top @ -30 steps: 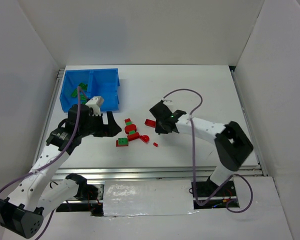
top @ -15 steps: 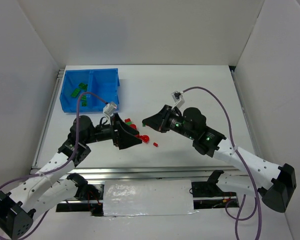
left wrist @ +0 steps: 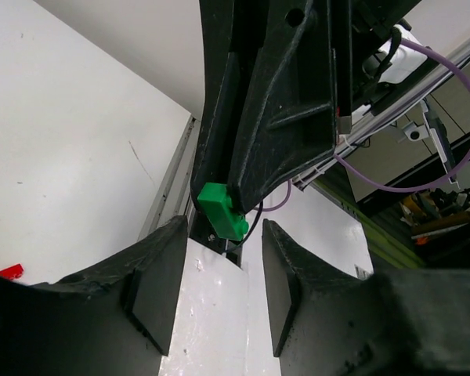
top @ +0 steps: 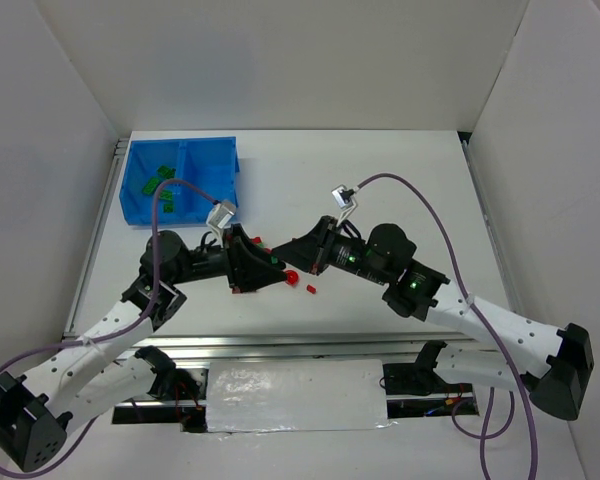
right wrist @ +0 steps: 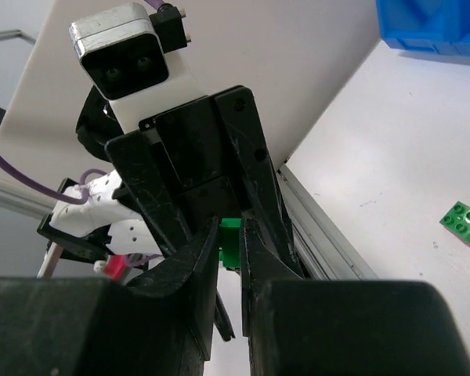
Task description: Sort the legos into containers by color
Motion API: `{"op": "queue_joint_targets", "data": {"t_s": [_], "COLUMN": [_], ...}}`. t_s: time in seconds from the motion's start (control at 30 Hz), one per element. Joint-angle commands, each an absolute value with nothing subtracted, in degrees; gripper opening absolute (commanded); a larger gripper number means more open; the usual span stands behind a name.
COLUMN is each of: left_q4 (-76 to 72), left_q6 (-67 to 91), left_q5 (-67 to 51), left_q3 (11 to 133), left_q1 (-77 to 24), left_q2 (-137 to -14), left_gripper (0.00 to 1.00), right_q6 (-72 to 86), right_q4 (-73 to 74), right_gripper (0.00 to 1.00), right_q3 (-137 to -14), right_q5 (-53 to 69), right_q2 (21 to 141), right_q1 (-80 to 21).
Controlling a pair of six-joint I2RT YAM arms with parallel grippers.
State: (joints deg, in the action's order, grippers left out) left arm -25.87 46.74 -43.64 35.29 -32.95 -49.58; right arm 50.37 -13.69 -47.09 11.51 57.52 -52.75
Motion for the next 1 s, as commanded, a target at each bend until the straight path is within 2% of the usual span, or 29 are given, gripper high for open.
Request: {"op": "queue_joint_targets", "data": {"t_s": [0.0,0.17,0.4,0.6,0.77,0.97], "left_q4": [-29.88,-30.67,-27.6,-25.31,-26.63,-26.99], "left_q6": [45.53,45.88,44.3,42.72,43.59,43.6], "left_q5": [-44.21,-44.56,-43.33,-42.71,-43.59,-44.12], "left_q3": [37.97,38.41,39.64,40.61,40.34,40.96], "left_q1": [-33.31,-33.22,-33.31,-33.22,-33.22,-33.22], "left_q2": [-47.99,-48.25,-46.85,-46.14,-46.93,-47.72], "left_gripper": [0.54,0.44,0.45,0.39,0.27,0.22], "right_q6": [49.04,48.26,45.36,43.24,42.89,42.45], "right_q4": [-19.15,-20.83,-21.62,-20.66,-19.78,-19.78], "right_gripper": [0.0,0.0,0.0,0.0,0.0,0.0], "right_q3": [-45.97,-45.88,-44.3,-44.12,-44.82,-45.0], "right_q5": [13.62,15.47,14.24,13.8,14.06,14.15], "right_q2": [55.63,56.16,54.06,52.65,52.91,53.96], "right_q1": [-53.0,-53.44,-53.53,-53.53,-53.61,-53.53]}}
